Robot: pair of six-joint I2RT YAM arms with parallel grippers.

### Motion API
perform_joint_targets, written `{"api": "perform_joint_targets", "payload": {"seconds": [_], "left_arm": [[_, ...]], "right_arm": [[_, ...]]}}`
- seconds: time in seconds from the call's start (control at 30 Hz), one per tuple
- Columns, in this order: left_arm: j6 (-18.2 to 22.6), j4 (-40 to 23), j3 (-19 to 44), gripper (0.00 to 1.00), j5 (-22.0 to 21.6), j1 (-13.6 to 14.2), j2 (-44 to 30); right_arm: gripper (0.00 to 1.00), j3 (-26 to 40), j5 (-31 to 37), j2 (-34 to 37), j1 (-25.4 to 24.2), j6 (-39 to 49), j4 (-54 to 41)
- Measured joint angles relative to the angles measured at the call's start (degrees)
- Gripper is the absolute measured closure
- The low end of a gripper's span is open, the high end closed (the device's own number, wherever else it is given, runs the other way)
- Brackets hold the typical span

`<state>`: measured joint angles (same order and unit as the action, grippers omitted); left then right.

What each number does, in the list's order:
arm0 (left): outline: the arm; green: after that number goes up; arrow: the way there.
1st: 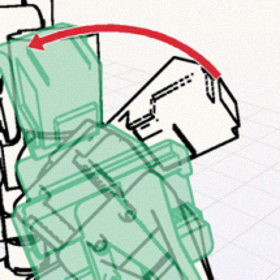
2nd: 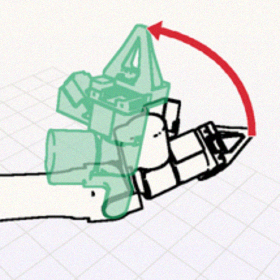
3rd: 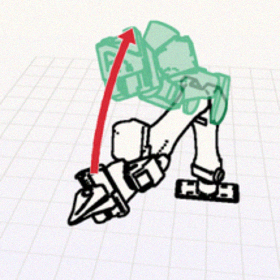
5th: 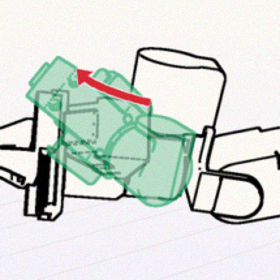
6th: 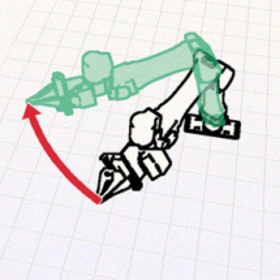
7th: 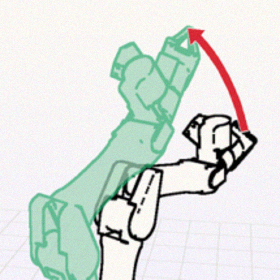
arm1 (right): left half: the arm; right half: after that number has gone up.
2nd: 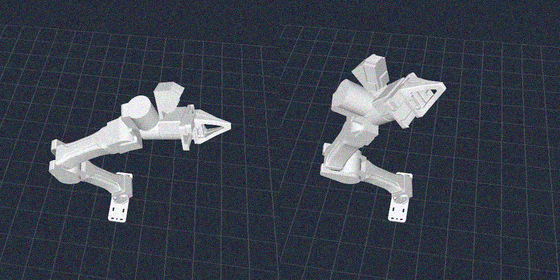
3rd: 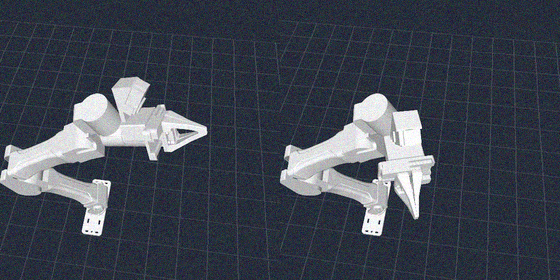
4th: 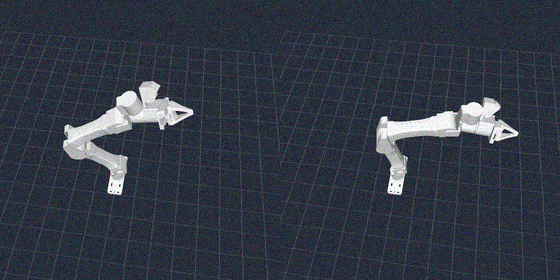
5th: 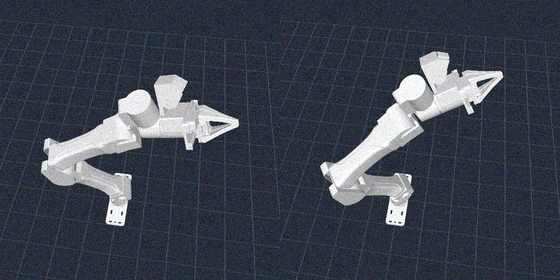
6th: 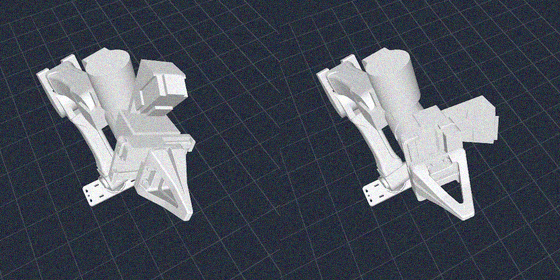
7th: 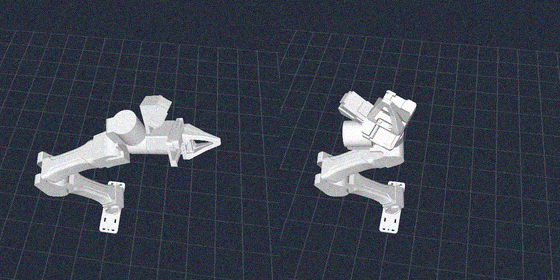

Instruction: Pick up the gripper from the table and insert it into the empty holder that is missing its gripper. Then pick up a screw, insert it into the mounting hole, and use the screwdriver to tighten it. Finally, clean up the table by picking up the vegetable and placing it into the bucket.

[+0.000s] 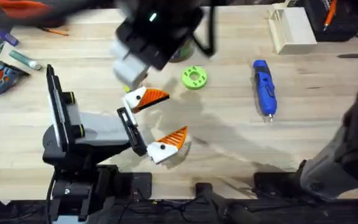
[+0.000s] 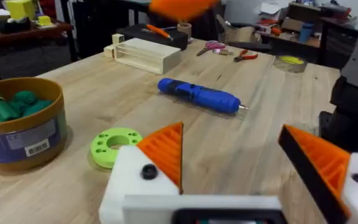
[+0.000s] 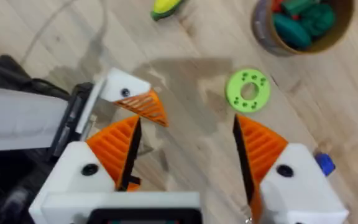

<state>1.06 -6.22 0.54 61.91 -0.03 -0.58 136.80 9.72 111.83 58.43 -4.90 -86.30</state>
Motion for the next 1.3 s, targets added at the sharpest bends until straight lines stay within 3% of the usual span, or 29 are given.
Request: {"api": "perform_joint_targets", "payload": {"seconds": [0.47,0.67,0.77,0.9,1.07,1.3], "left_arm": [[0.02,0.00,0.00,0.015,0.00,0.00,0.00],[0.02,0.00,0.00,0.014,0.00,0.00,0.00],[0.04,0.00,0.00,0.014,0.00,0.00,0.00],[0.04,0.00,0.00,0.014,-0.01,0.00,0.00],[0.04,0.00,0.00,0.014,0.00,0.00,0.00],[0.14,0.00,0.00,0.015,0.00,0.00,0.00]], "right_arm": [[0.152,-1.86,1.43,-2.29,-7.45,-6.46,-4.24],[0.139,-17.98,3.18,-10.71,-9.33,-9.23,1.48],[0.046,-29.21,3.41,-17.67,-12.39,-11.54,6.35],[0.022,-42.42,3.80,-26.52,-20.49,-15.56,8.95],[0.021,-54.55,4.39,-32.69,-31.61,-18.42,10.83],[0.011,-62.37,4.39,-32.97,-43.42,-19.16,15.49]]}}
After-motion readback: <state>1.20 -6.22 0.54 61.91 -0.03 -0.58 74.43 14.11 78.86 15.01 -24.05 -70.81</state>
